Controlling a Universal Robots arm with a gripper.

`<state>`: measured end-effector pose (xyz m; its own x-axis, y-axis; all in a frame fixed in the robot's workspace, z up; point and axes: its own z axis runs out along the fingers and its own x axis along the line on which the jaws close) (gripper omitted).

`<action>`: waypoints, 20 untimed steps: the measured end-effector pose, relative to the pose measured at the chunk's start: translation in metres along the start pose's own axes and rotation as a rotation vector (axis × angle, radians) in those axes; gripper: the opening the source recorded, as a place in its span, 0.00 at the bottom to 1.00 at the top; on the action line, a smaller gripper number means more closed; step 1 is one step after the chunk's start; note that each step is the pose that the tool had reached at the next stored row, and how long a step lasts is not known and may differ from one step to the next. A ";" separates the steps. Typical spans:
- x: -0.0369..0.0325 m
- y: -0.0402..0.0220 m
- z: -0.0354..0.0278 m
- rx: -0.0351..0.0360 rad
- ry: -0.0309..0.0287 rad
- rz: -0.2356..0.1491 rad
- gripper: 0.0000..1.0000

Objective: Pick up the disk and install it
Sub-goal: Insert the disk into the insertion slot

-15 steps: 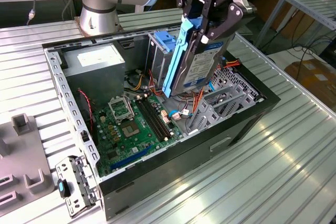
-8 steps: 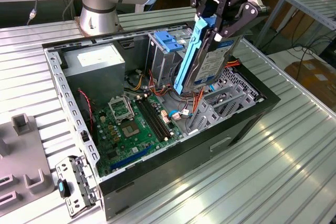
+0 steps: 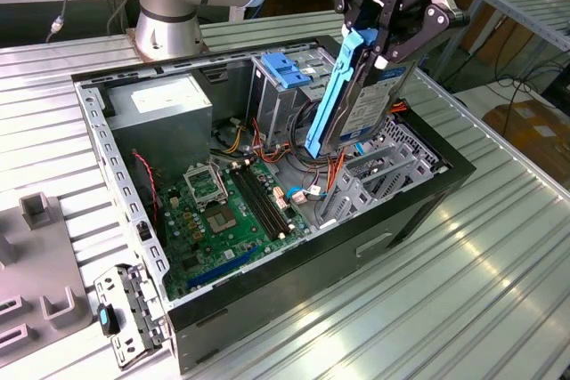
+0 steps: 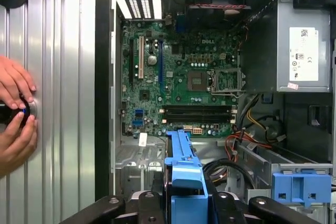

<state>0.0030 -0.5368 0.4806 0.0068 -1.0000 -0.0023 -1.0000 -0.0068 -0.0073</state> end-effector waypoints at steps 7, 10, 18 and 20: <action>0.0006 0.0000 0.0014 0.0132 0.0002 0.000 0.37; 0.0006 0.0000 0.0014 0.0132 0.0002 0.000 0.37; 0.0006 0.0000 0.0020 0.0133 0.0002 0.000 0.37; 0.0006 0.0000 0.0020 0.0133 0.0002 0.000 0.37</action>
<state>0.0030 -0.5374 0.4785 0.0069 -1.0000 -0.0022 -0.9998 -0.0069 -0.0206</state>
